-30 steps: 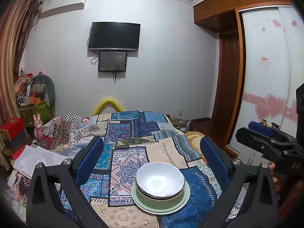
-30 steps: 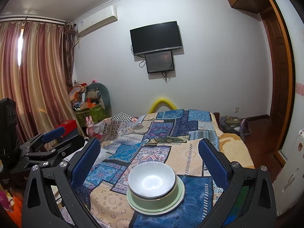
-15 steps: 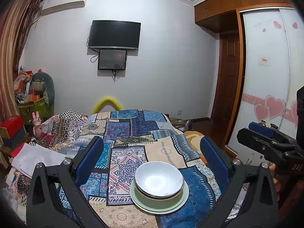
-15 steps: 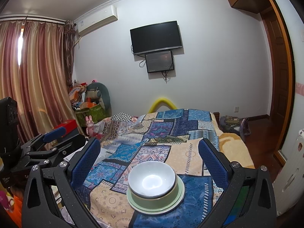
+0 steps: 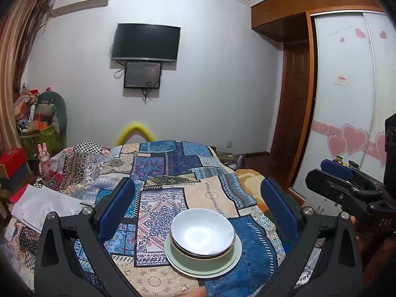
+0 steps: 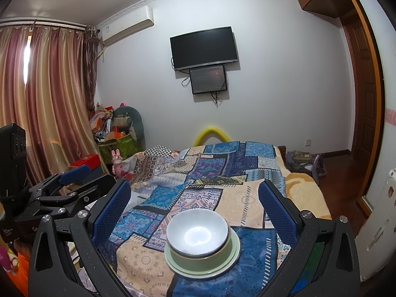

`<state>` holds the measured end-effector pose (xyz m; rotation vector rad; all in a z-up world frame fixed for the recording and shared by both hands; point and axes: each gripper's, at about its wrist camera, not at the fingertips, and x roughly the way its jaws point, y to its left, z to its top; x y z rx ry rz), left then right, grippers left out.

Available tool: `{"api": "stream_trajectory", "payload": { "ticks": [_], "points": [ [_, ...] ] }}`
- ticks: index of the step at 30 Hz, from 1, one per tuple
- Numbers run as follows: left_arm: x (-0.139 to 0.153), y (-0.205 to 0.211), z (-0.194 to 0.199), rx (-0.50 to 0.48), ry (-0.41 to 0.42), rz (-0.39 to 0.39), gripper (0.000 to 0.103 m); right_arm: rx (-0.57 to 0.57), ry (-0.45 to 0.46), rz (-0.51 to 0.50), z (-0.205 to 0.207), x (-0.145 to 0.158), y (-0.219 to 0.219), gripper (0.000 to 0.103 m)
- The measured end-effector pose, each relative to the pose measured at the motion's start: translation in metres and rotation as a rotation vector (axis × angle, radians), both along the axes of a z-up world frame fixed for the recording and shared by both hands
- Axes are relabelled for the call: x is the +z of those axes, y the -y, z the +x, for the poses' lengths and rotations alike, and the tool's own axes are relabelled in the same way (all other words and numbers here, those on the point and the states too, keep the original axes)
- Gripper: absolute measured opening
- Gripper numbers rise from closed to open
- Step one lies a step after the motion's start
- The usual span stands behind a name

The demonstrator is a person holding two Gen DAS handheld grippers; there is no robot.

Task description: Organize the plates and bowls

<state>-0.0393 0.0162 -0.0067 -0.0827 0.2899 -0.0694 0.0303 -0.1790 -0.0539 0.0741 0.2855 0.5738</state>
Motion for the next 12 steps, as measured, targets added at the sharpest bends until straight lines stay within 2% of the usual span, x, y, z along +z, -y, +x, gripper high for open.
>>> {"api": "stream_trajectory", "payload": {
  "ticks": [12],
  "points": [
    [-0.0011, -0.0002, -0.0008, 0.011, 0.009, -0.009, 0.103, 0.004, -0.008, -0.009, 0.0030, -0.0010, -0.0031, 0.103]
  ]
}}
